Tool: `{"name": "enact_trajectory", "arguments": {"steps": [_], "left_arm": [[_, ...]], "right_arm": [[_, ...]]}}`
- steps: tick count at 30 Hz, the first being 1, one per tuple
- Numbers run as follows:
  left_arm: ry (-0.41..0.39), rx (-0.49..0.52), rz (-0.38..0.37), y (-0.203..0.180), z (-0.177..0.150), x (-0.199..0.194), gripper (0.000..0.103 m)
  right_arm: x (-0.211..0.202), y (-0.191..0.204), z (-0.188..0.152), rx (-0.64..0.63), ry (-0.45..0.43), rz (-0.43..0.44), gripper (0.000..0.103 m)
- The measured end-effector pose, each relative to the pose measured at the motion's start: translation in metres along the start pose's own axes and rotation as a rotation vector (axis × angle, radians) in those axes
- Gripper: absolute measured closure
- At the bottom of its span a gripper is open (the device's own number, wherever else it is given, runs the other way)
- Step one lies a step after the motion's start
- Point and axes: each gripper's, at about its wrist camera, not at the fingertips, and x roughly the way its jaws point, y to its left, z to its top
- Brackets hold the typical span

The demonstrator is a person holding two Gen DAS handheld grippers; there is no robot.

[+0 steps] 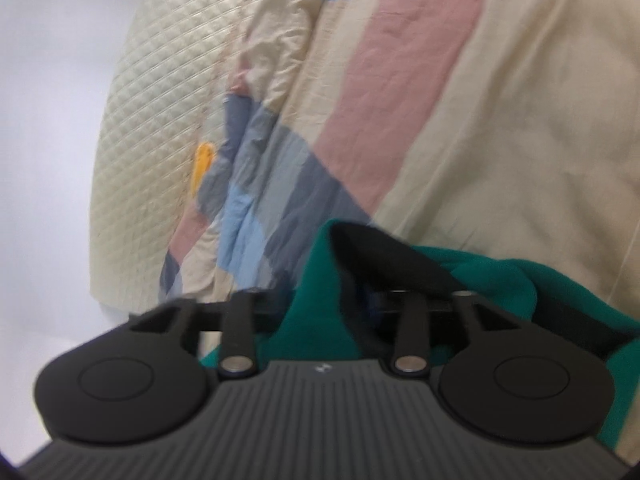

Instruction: Fold large clothes

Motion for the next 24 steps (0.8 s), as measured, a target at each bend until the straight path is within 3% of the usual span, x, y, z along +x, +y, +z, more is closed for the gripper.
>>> {"name": "enact_trajectory", "arguments": {"steps": [4,8,12,15,19,23,24], "left_arm": [[-0.021,0.056,-0.011,-0.019,-0.006,-0.037,0.021],[-0.007,0.194,0.024,-0.047,-0.019,-0.07,0.021],[-0.005,0.453,0.026,-0.088,-0.045,-0.093,0.021],[-0.005,0.604,0.015,-0.107,-0.072,-0.103,0.021],[0.142,0.64,-0.024,-0.109,-0.102,-0.098,0.021],[0.22,0.695,0.038,-0.106,-0.121,-0.081,0.021],[0.243,0.688,0.057,-0.102,-0.123,-0.073,0.021]], "right_arm": [[-0.034,0.024,-0.013,-0.157,-0.012,0.013,0.027],[-0.068,0.051,-0.032,-0.356,-0.043,0.014,0.027],[-0.091,0.084,-0.054,-0.572,-0.101,0.05,0.027],[-0.095,0.096,-0.07,-0.668,-0.079,0.087,0.027],[-0.088,0.095,-0.086,-0.729,0.041,0.04,0.027],[-0.083,0.078,-0.096,-0.74,0.102,-0.028,0.029],[-0.081,0.076,-0.095,-0.732,0.104,-0.035,0.034]]}}
